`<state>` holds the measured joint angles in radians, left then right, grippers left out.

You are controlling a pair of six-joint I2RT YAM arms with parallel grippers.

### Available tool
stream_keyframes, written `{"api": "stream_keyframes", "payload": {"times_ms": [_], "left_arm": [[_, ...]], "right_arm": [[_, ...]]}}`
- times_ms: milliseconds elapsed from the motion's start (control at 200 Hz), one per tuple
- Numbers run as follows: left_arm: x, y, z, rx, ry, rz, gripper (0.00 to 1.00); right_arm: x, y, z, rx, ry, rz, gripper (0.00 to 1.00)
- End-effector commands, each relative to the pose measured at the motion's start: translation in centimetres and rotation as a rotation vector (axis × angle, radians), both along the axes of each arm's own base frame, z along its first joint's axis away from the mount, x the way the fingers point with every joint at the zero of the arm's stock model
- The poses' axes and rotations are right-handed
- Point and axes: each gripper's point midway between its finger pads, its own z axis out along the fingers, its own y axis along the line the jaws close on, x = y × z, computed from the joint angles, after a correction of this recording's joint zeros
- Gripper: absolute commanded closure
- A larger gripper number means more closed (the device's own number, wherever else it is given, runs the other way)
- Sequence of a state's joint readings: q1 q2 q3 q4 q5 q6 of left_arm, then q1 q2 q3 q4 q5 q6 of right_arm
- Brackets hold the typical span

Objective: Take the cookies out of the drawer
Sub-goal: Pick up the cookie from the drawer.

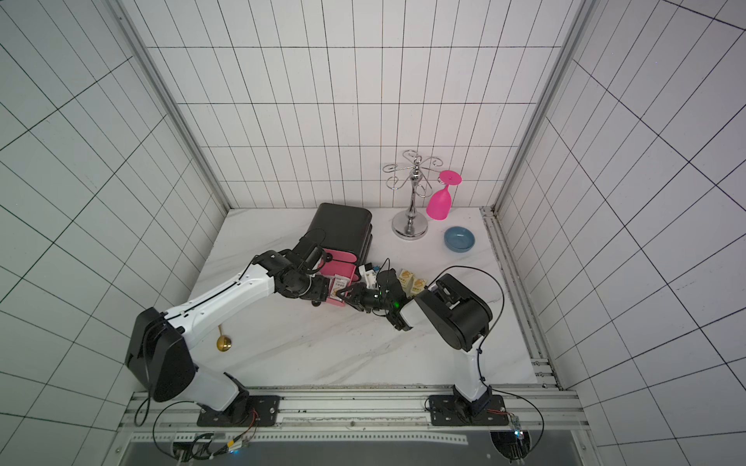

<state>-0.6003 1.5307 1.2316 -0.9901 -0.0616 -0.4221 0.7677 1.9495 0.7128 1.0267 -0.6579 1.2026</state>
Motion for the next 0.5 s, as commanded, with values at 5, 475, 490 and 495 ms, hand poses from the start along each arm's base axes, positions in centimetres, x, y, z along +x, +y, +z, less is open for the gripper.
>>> {"api": "stream_keyframes", "payload": {"times_ms": [5,475,490,495], "left_arm": [[1.6,-0.6,0.6,0.020,-0.058,0.010,0.22],[4.4,-1.6,-1.7,0.081,-0.082,0.018,0.29],[4.5,-1.6,-1.9,0.086,-0.079,0.020,0.29],[4.5,-1.6,-1.9,0.085,-0.080,0.019,0.29]], "right_arm": [[0.2,0.8,1.8,0.033,0.002,0.022,0.76],[0.3,1.0,1.9,0.037,0.005,0.033,0.77],[0.3,1.0,1.9,0.037,0.005,0.034,0.77],[0.3,1.0,1.9,0.036,0.006,0.034,0.77]]}}
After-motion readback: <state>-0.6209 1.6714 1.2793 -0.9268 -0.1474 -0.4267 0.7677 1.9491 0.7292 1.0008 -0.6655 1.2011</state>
